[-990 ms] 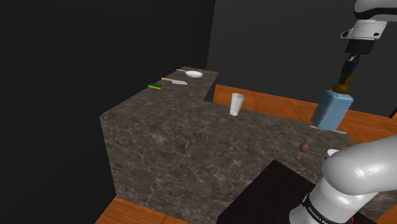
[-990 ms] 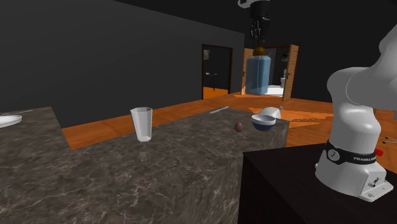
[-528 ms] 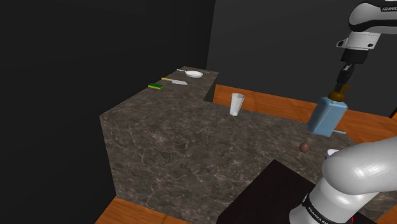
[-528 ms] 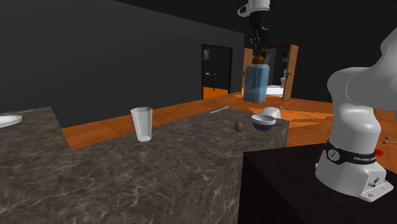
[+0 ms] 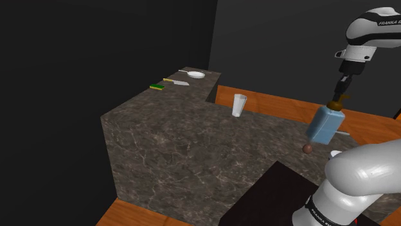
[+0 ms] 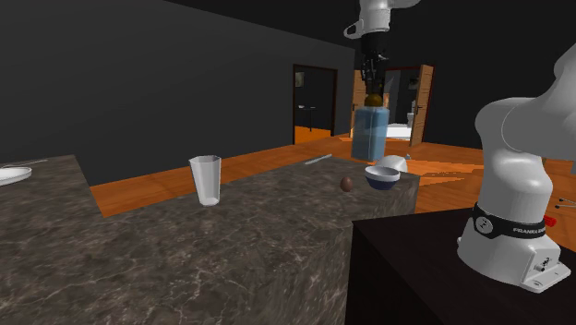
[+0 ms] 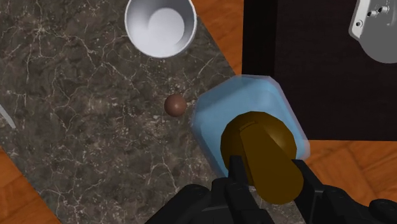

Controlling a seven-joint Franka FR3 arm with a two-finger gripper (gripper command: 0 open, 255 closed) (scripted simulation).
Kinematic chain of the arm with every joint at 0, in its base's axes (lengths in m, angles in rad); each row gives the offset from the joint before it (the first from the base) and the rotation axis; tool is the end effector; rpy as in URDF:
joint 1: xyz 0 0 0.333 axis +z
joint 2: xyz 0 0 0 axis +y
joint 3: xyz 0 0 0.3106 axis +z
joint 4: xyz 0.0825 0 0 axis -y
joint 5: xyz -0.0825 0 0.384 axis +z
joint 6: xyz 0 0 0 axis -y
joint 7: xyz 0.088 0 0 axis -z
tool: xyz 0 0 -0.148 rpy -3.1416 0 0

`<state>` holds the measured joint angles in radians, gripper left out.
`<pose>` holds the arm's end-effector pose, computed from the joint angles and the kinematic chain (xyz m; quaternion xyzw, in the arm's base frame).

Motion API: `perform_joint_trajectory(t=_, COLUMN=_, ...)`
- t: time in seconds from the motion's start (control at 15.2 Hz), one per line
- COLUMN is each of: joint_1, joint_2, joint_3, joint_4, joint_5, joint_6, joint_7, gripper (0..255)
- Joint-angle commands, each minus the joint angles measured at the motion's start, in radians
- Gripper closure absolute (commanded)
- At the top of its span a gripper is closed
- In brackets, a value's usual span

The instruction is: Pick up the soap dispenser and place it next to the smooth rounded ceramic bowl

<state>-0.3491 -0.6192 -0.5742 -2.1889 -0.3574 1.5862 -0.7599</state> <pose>0.1685 -0.3599 0.5226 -0.9991 0.0238 0.0336 0.0083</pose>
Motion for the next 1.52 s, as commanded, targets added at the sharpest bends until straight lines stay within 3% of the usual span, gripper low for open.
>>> perform_joint_trajectory(t=0.0, joint_1=-0.002, joint_2=-0.002, joint_3=-0.007, joint_4=-0.026, joint_5=-0.006, joint_6=0.025, joint_7=0.001, gripper=255)
perform_joint_trajectory(t=1.45, joint_1=-0.017, joint_2=0.027, joint_3=-0.101, joint_4=-0.289, joint_5=-0.068, joint_6=0.321, joint_7=0.025, gripper=255)
